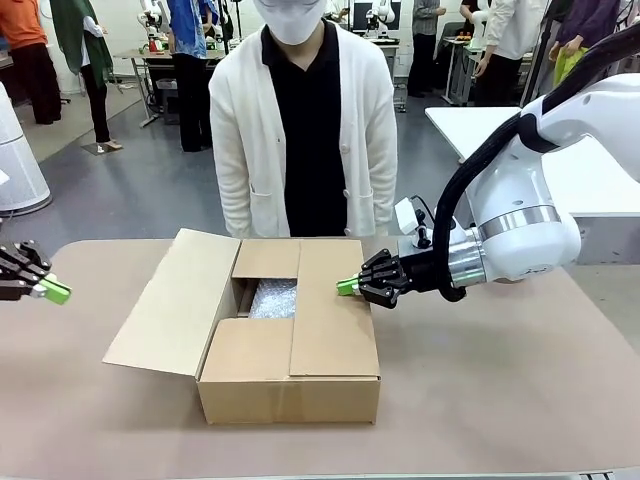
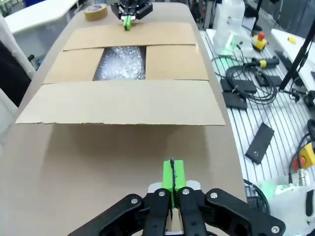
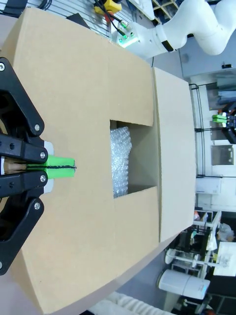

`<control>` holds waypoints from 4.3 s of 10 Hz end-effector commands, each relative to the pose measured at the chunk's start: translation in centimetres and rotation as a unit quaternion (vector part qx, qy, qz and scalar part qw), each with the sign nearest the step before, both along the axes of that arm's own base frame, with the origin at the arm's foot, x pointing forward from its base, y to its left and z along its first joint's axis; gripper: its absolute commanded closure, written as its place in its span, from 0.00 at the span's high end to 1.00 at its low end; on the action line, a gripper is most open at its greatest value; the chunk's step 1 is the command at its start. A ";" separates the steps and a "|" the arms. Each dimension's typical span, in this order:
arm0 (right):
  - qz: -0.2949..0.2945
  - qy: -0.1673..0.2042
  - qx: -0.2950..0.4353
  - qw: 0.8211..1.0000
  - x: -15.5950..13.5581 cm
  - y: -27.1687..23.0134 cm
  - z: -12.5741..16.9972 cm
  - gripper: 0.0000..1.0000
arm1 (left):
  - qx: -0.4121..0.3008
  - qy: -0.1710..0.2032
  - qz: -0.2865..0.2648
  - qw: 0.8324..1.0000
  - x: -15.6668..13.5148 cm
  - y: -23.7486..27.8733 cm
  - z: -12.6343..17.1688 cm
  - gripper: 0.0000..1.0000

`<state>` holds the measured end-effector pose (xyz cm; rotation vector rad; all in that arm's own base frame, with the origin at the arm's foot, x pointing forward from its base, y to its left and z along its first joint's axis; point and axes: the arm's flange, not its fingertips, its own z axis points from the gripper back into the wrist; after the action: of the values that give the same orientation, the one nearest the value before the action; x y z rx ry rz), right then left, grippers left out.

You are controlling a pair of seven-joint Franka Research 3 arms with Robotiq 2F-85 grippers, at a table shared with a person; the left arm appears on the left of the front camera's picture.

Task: Wrap the clocks to prevent damage.
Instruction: Push the left (or right) flap of the Package Box to close it.

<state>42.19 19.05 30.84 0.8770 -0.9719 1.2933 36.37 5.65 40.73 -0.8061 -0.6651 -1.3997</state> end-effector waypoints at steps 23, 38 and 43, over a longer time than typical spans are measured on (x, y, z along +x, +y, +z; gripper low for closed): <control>-0.002 0.005 -0.005 1.000 -0.1 0.1 -0.6 0.01 | -0.138 -0.038 -0.020 0.989 7.5 -9.5 -10.4 0.00; -0.002 0.005 -0.005 1.000 -0.1 0.1 -0.6 0.01 | -0.064 -0.051 -0.070 0.994 10.1 -23.4 -9.4 0.00; -0.002 0.005 -0.005 1.000 -0.1 0.1 -0.6 0.01 | -0.076 -0.031 -0.077 0.994 9.7 -22.5 -8.5 0.00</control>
<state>42.17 19.07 30.83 0.8779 -0.9716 1.2936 46.06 -16.69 32.53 -0.9701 -0.7745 -1.5192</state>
